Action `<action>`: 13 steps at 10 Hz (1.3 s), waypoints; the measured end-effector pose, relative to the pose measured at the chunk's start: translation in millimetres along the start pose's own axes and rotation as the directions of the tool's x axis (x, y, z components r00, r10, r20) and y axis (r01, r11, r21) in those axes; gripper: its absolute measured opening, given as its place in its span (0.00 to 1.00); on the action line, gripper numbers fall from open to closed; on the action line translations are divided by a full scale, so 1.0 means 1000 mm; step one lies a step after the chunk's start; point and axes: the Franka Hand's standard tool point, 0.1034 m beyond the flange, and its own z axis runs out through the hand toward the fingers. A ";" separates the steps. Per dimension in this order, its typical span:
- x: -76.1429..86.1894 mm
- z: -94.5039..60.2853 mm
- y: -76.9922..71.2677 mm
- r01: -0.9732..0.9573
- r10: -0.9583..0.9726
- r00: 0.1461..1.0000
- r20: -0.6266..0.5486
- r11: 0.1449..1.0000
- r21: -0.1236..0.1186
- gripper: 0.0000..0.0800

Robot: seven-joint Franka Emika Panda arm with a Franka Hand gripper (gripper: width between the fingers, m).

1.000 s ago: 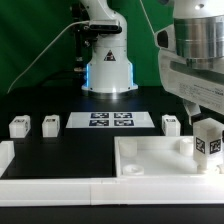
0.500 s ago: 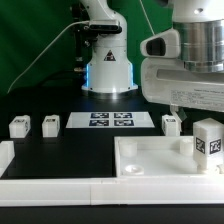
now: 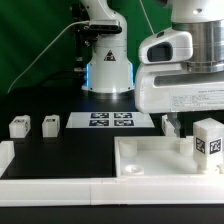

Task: Assemble one leg

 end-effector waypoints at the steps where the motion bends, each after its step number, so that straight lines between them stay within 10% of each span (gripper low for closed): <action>1: 0.000 0.000 0.000 0.090 -0.090 0.996 0.000 0.996 -0.002 0.81; 6: 0.000 0.000 0.002 0.437 -0.437 0.899 0.000 0.899 -0.002 0.81; 9: 0.001 0.000 0.003 0.436 -0.436 0.900 -0.001 0.900 -0.003 0.37; 13: 0.001 0.000 0.003 0.391 -0.391 0.920 -0.002 0.920 -0.003 0.37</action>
Offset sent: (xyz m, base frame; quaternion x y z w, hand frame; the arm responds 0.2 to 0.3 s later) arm 0.0003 -0.0003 0.0008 -0.0028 -0.0024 -0.2670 0.9637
